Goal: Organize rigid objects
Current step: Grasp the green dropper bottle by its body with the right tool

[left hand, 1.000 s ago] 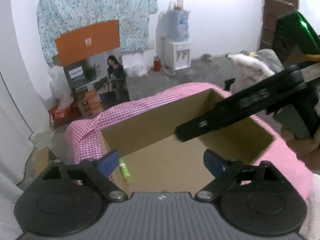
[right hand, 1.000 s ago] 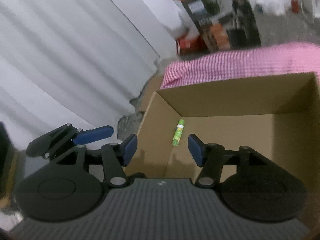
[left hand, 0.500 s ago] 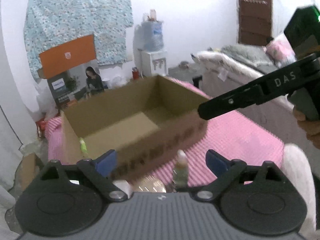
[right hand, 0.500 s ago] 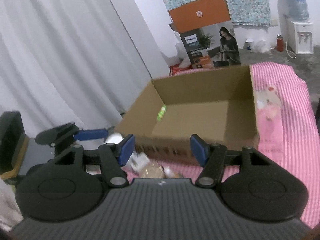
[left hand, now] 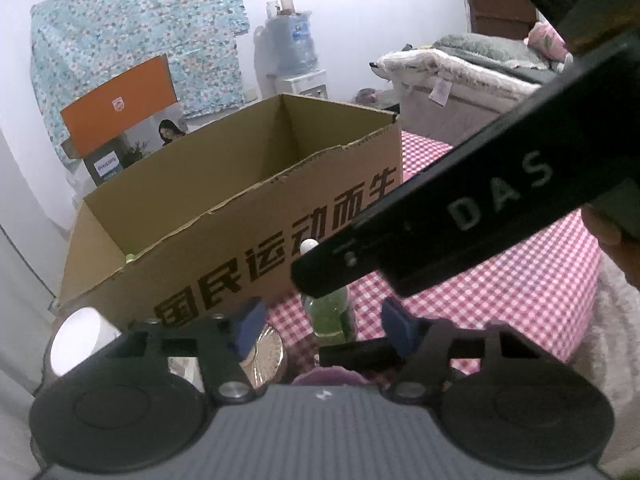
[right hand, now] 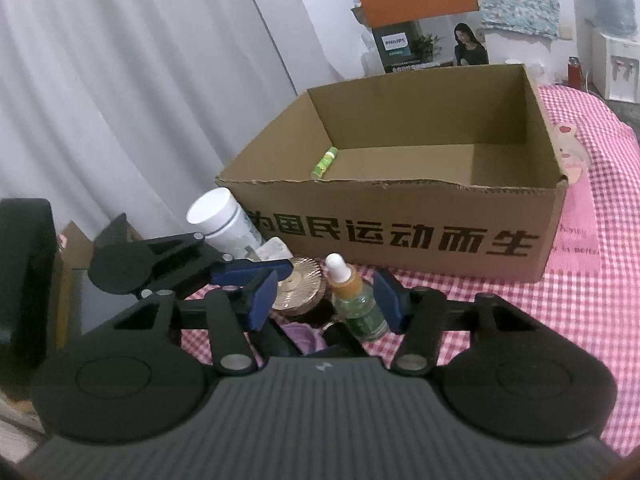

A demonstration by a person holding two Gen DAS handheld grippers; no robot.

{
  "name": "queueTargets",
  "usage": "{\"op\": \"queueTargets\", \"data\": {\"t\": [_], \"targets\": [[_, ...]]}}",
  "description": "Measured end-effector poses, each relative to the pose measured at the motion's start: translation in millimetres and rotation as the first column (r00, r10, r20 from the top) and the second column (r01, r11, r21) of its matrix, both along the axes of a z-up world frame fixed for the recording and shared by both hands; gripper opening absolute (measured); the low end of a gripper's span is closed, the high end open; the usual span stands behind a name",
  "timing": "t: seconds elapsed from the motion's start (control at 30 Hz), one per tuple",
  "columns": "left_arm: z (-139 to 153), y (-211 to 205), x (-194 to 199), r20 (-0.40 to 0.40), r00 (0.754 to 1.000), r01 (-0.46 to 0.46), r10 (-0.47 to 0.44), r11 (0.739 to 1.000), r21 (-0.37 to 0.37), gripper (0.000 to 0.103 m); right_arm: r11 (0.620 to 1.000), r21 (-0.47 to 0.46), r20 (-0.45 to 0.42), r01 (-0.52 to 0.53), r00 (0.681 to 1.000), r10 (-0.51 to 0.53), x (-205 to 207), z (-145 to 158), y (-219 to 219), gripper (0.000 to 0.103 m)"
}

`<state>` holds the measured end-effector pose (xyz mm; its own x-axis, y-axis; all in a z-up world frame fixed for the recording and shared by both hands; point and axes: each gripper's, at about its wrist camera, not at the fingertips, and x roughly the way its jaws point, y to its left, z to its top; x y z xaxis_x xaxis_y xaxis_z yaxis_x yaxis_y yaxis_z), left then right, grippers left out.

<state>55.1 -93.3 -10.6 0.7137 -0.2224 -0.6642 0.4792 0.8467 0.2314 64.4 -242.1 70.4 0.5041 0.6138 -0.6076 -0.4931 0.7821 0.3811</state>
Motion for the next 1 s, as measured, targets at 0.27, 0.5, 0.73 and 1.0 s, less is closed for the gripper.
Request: {"op": "queueTargets", "data": {"t": [0.27, 0.5, 0.73, 1.0], "targets": [[-11, -3, 19, -0.061, 0.998, -0.004, 0.004, 1.0, -0.003, 0.041, 0.998, -0.059, -0.023, -0.038, 0.999, 0.036, 17, -13, 13, 0.041], [-15, -6, 29, -0.073, 0.997, 0.002, -0.002, 1.0, -0.009, 0.036, 0.996, -0.07, -0.063, -0.053, 0.997, 0.049, 28, -25, 17, 0.032], [-15, -7, 26, -0.058, 0.998, 0.011, -0.012, 1.0, -0.014, 0.035, 0.996, -0.085, -0.047, -0.039, 0.998, 0.035, 28, -22, 15, 0.02], [-1, -5, 12, -0.025, 0.999, 0.02, -0.02, 0.999, -0.031, 0.034, 0.994, -0.101, -0.036, -0.031, 0.999, 0.028, 19, -10, 17, 0.02]]}}
